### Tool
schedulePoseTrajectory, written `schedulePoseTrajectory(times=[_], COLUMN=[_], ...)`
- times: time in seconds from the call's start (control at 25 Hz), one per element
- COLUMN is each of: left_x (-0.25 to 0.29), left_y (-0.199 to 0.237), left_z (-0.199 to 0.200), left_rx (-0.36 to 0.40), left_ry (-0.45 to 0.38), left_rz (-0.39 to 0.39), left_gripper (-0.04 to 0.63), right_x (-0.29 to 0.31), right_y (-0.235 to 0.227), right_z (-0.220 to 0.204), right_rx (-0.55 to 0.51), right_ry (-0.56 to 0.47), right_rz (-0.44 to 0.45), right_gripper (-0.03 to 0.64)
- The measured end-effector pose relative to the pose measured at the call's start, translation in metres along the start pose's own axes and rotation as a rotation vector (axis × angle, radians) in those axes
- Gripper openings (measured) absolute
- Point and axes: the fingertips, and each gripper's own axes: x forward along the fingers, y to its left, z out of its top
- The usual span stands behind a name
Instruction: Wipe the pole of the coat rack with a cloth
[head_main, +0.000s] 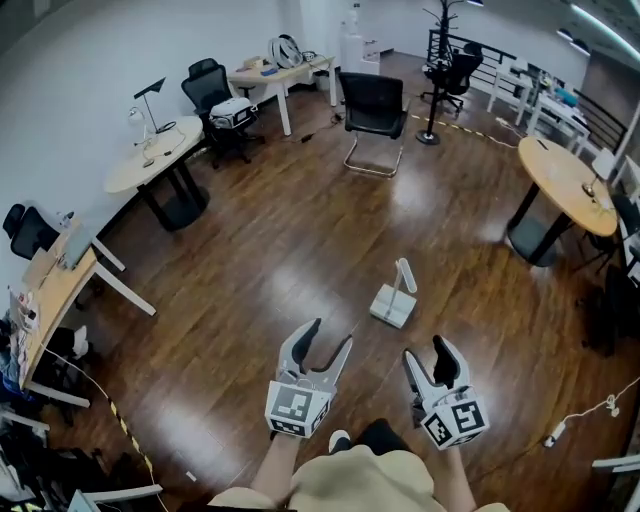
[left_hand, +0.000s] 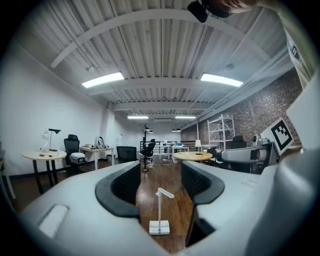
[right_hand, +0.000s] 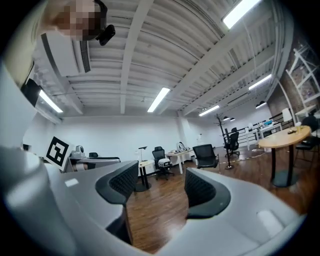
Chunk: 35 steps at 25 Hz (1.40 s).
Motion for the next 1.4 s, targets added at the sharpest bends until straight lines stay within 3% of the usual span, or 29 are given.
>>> schedulePoseTrajectory(times=[0.32, 0.44, 0.56, 0.68, 0.8, 1.12, 1.4], left_x=[0.121, 0.177, 0.229, 0.267, 0.293, 0.328, 0.344], left_y=[0.004, 0.011, 0.014, 0.015, 0.023, 0.068, 0.097], left_z=[-0.007, -0.017, -0.017, -0.023, -0.035, -0.046, -0.043], left_rx=[-0.024, -0.023, -0.011, -0.015, -0.017, -0.038, -0.048], left_ry=[0.015, 0.041, 0.062, 0.074, 0.104, 0.14, 0.16], left_rz=[-0.124, -0.149, -0.169, -0.172, -0.175, -0.201, -0.244], left_gripper=[0.232, 0.235, 0.236, 0.236, 0.238, 0.249, 0.249], right_x=[0.053, 0.092, 0.128, 0.153, 0.178, 0.227, 0.227], right_y=[-0.095, -0.141, -0.185, -0.233, -0.271, -0.284, -0.282], right_z=[-0.001, -0.027, -0.055, -0.09, -0.135, -0.253, -0.32], right_rx=[0.087, 0.135, 0.204, 0.333, 0.445, 0.46, 0.528], right_ry=[0.028, 0.164, 0.311, 0.411, 0.537, 0.911, 1.118], right_rz=[-0.088, -0.112, -0.088, -0.076, -0.077, -0.085, -0.124], right_gripper=[0.281, 0.29, 0.339, 0.406, 0.425, 0.42, 0.306])
